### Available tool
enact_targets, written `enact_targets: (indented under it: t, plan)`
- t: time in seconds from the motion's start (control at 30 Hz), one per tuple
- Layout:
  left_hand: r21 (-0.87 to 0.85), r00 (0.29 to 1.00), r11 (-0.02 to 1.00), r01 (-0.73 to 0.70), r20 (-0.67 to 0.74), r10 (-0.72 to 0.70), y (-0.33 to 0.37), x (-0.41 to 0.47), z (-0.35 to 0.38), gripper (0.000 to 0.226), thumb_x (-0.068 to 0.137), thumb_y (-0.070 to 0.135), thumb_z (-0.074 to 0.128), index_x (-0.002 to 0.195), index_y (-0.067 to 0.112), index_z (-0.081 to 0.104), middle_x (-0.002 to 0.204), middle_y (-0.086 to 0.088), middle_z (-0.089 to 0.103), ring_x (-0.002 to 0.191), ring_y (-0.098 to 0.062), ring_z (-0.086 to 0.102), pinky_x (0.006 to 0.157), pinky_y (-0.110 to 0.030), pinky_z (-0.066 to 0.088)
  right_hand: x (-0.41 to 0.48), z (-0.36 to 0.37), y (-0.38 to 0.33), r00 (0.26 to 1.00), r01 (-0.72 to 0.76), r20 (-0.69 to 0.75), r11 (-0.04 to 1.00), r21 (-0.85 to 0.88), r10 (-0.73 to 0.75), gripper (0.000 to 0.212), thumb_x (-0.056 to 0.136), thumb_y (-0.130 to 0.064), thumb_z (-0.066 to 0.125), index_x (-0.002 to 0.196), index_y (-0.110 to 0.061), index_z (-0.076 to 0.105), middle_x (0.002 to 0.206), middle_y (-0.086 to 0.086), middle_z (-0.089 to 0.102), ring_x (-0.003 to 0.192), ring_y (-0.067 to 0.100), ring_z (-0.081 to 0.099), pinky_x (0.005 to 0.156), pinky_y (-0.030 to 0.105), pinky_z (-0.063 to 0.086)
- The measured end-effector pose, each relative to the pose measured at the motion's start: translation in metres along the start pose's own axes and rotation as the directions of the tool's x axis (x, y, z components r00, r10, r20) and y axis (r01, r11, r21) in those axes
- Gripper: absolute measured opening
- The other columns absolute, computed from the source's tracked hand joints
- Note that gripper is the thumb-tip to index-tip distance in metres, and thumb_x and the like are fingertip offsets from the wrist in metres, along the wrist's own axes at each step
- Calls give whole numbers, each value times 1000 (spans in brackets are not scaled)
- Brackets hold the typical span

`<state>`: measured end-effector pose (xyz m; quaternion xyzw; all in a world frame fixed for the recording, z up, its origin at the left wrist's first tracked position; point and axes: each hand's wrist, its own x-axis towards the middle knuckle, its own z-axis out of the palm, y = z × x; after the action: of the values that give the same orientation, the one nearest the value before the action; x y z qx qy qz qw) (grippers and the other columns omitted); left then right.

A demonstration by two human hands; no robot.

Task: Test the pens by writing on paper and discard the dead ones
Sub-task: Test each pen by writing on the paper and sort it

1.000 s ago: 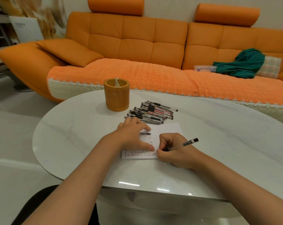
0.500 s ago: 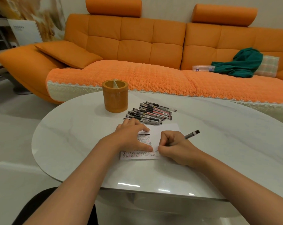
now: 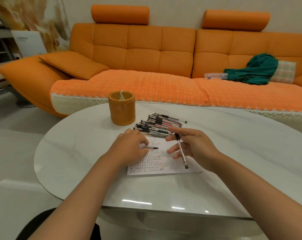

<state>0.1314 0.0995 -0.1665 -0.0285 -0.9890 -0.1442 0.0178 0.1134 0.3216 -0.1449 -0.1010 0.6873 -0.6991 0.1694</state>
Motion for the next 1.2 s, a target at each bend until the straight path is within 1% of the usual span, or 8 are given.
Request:
enact_targets:
  t: [0.1,0.17,0.33,0.6,0.77,0.9,1.03,1.2]
  plan:
    - [-24,1000,1000,13,-18,-13,1,0,1,19,92,43,65,110,38,69,130,10,55,122,-12,45,103,-35,43,4,-4,-7,1000,16,9,1000,9,-17,40,104,3,32,117,-10,67,102,16,65,62,31,64,57,40,57]
    - [-66,999,997,25,-35,-27,2,0,1,15,92,42,65,107,39,67,122,12,58,114,-11,50,98,-34,47,8,-6,-6,995,90,-11,962,-258,-96,29,102,-4,47,119,-23,60,99,8,66,59,23,62,53,37,53]
    - [-206,997,978,21,-70,-36,0,0,0,15,98,36,57,109,39,67,104,18,67,93,-5,59,84,-35,55,18,-7,5,967,140,-4,548,-825,-254,25,93,-30,67,115,-40,66,97,-20,67,76,0,57,76,29,50]
    - [-269,997,963,-31,-82,9,3,-1,-1,15,100,34,54,107,36,67,91,19,66,85,-3,59,75,-28,52,18,-4,7,947,206,77,405,-891,-312,21,98,-26,59,111,-36,72,101,-22,64,73,-9,45,65,14,33]
    - [-341,995,937,-77,-82,53,9,-3,0,12,99,35,56,100,37,68,86,19,67,81,-3,60,69,-26,48,20,-1,12,939,266,158,357,-895,-305,20,98,-28,58,110,-37,70,106,-19,68,81,-1,48,72,23,38]
    - [-435,993,893,-118,-42,111,13,-4,5,13,96,38,60,91,35,73,82,17,70,80,-5,62,75,-35,55,14,4,13,919,338,258,255,-906,-299,19,93,-42,48,92,-34,66,80,-12,63,78,9,54,65,33,44]
    - [-337,990,932,-134,-11,139,11,-2,7,20,98,42,54,102,36,73,107,20,64,107,-2,54,91,-32,49,10,7,13,944,220,197,59,-974,-266,69,76,-85,25,59,-22,48,53,-4,47,51,14,42,50,31,31]
    - [-114,992,989,-92,79,101,0,0,12,39,90,51,63,128,44,59,138,18,46,133,-8,31,111,-40,36,15,11,15,940,137,107,69,-988,-325,69,70,-83,21,52,-19,35,47,-2,29,47,16,29,47,30,23]
